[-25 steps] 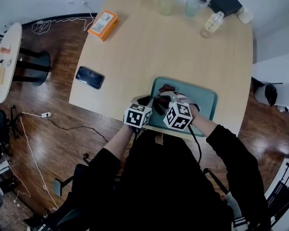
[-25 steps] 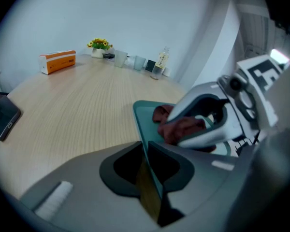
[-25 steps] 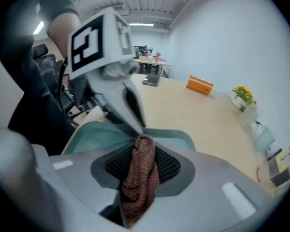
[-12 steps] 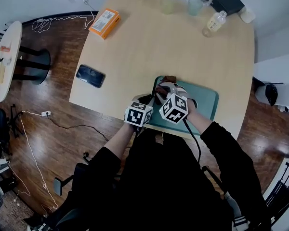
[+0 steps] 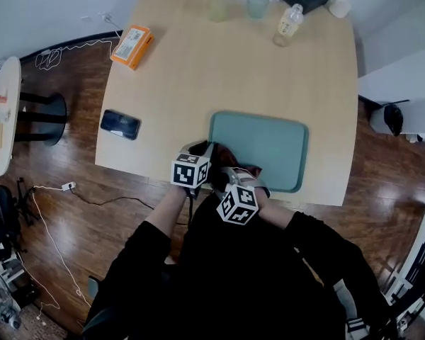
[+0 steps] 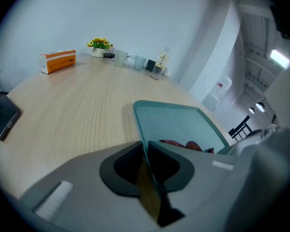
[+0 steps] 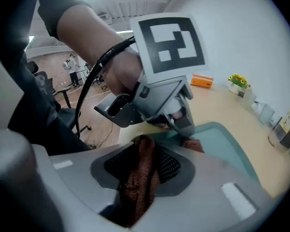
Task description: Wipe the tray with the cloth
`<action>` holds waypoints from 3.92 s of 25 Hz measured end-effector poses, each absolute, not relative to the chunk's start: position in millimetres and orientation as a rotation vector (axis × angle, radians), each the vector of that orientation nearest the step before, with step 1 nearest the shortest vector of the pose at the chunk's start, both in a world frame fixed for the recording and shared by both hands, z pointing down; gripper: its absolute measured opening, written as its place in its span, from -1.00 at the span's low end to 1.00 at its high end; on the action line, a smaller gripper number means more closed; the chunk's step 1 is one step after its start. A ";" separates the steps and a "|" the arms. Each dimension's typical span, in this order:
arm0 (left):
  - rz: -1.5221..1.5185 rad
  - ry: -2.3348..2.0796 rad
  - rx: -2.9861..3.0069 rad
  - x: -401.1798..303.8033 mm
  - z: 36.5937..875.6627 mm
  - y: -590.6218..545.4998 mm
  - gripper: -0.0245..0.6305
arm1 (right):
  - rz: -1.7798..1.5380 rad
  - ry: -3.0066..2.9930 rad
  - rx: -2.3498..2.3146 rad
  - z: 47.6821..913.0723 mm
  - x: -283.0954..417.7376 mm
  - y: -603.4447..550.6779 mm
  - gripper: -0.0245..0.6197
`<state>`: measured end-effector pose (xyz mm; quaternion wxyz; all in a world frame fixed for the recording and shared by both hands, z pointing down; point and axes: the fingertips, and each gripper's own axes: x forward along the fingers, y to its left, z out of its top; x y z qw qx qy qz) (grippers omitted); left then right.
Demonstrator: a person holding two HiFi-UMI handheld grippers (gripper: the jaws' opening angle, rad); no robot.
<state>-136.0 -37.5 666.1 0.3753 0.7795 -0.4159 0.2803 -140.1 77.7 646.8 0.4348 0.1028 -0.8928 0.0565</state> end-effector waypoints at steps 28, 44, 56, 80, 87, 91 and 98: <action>0.733 -1.066 2.017 -133.5 663.4 -35.4 -0.85 | 0.596 -1.886 1.141 642.5 137.8 -100.9 -0.56; 0.518 -1.280 2.139 -149.0 548.7 -70.8 -0.84 | 0.477 -2.210 1.463 482.5 141.3 -74.3 -0.57; 0.000 -1.349 2.851 -64.9 284.1 -50.5 -0.84 | 0.145 -2.456 1.631 305.9 139.7 -34.0 -0.57; 0.005 -1.412 2.632 -98.4 311.9 -55.1 -0.84 | 0.718 -1.919 1.593 613.8 274.1 -33.9 -0.56; 0.023 -1.421 2.619 -100.5 315.9 -54.0 -0.84 | 0.759 -1.955 1.641 611.9 265.9 -36.9 -0.22; 0.007 -1.421 2.608 -101.1 316.1 -56.0 -0.84 | 0.539 -2.122 1.796 486.4 253.2 -47.4 -0.22; -0.044 -1.427 2.606 -98.9 307.9 -59.4 -0.84 | -0.016 -2.434 1.911 273.9 214.2 -34.5 -0.35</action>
